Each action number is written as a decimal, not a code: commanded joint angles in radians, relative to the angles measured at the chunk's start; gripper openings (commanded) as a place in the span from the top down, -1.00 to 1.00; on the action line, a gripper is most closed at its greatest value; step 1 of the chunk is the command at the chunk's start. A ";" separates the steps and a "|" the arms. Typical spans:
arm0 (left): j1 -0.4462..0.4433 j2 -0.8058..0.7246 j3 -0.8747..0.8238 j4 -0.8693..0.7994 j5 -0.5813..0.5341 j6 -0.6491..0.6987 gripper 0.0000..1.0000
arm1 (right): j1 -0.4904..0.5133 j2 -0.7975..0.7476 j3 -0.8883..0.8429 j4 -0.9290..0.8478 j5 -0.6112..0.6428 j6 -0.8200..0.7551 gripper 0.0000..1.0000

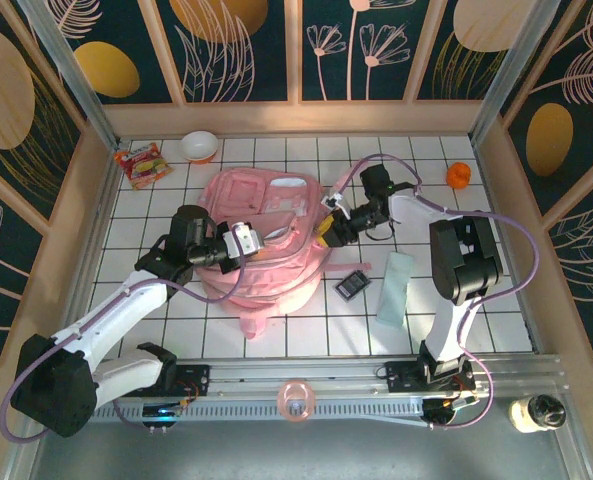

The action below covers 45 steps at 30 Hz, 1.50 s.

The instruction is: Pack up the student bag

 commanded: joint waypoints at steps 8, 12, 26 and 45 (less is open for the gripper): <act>0.003 -0.042 0.003 0.125 0.063 -0.015 1.00 | -0.020 0.048 0.032 -0.015 -0.049 0.023 0.36; 0.003 -0.039 0.003 0.133 0.066 -0.021 1.00 | -0.024 0.047 0.034 0.001 -0.058 0.040 0.58; 0.003 -0.034 -0.011 0.164 0.055 -0.039 1.00 | -0.017 -0.035 -0.017 0.036 -0.085 0.089 0.87; -0.002 -0.020 -0.005 0.203 -0.064 -0.160 1.00 | 0.017 -0.138 -0.092 0.067 -0.113 0.185 1.00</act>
